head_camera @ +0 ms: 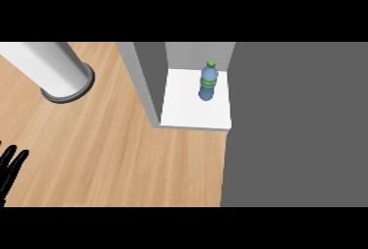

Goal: Pick up the bottled water, place it into the cabinet and close the cabinet

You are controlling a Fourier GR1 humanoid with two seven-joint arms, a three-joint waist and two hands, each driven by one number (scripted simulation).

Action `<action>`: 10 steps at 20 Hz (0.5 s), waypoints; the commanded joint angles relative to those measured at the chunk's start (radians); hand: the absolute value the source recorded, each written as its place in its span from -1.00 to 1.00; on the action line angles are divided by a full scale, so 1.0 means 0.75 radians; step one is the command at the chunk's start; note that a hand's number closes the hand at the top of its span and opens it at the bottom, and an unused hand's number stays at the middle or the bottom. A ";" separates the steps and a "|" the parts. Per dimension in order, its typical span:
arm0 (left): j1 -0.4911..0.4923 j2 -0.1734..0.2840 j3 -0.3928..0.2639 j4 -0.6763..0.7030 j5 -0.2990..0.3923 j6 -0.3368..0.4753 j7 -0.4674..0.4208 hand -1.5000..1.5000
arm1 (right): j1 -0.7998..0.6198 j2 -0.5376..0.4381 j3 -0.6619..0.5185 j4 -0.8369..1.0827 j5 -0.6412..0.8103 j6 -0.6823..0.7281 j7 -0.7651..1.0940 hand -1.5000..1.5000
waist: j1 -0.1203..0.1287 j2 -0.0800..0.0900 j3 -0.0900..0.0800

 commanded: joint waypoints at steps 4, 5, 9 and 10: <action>0.077 0.062 0.073 0.017 0.040 -0.094 -0.016 -1.00 | -0.156 0.030 0.151 -0.254 0.191 -0.220 0.182 1.00 | 0.014 -0.003 -0.003; 0.094 0.074 0.083 0.003 0.038 -0.096 -0.017 -1.00 | -0.188 0.041 0.178 -0.247 0.199 -0.258 0.204 1.00 | 0.025 -0.002 0.001; 0.111 0.097 0.127 0.026 0.061 -0.146 -0.028 -1.00 | -0.345 0.088 0.287 -0.195 0.219 -0.367 0.275 1.00 | 0.029 0.004 -0.001; 0.109 0.095 0.138 0.016 0.060 -0.157 -0.046 -1.00 | -0.392 0.110 0.301 -0.169 0.206 -0.404 0.284 1.00 | 0.048 0.003 -0.003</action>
